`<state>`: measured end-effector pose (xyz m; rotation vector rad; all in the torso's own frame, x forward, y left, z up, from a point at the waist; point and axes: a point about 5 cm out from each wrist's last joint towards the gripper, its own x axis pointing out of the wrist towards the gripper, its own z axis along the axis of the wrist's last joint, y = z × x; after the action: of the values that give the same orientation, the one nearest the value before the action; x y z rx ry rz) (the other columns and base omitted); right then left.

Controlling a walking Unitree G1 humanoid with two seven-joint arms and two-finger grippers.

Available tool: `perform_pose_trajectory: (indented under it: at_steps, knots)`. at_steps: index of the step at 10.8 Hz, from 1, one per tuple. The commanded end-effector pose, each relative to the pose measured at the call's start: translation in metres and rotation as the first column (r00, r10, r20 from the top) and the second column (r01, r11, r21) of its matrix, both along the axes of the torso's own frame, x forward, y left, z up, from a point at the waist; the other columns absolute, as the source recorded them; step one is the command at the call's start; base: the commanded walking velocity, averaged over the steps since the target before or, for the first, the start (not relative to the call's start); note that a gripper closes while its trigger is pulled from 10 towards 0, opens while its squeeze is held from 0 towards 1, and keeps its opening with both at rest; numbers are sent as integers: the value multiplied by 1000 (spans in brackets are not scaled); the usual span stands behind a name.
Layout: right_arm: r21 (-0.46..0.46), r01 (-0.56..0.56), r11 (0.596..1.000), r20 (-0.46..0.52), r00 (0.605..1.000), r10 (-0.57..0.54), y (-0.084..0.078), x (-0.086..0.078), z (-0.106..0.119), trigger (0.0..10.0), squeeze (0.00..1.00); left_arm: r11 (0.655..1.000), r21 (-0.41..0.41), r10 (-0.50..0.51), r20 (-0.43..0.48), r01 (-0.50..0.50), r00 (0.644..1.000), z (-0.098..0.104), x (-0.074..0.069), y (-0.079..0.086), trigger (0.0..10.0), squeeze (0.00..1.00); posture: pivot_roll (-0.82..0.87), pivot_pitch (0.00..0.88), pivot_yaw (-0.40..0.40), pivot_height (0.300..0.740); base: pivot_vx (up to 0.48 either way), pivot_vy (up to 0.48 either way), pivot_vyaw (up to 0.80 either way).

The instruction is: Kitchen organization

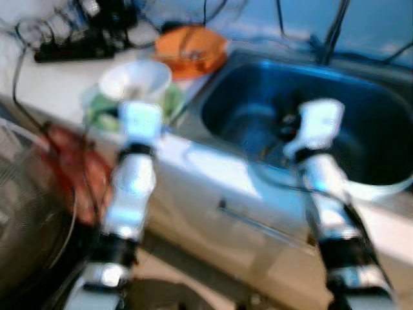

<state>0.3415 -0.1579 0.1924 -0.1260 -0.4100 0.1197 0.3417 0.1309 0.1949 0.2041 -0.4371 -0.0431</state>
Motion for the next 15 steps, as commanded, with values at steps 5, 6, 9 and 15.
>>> perform_pose_trajectory:
  at_steps: [5, 6, 9, 15]
  knots:
    - [46, 12, 999, -41, 999, -10, 3, 3, -4, 10000, 0, 1000, -23, 7, 4, -7, 1000, 4, 1, 8, 10000, 0, -9, 110, 45, 740, 0, 226, -320]
    - [51, 5, 999, -32, 999, -4, 4, 1, -4, 10000, 0, 1000, -23, 6, 2, -6, 1000, 3, 1, 8, 10000, 0, -9, 110, 45, 740, 0, 424, 0]
    - [56, 19, 998, -42, 999, -17, 2, 3, -3, 10000, 0, 1000, -22, 8, 0, -8, 1000, 3, 1, 8, 10000, 0, -10, 119, 43, 740, 0, 436, 0]
    - [61, 29, 998, -45, 999, -26, 3, 4, -4, 10000, 0, 1000, -2, -13, 1, 13, 1000, 4, 1, 6, 10000, 0, -6, 120, 43, 740, 0, 291, -267]
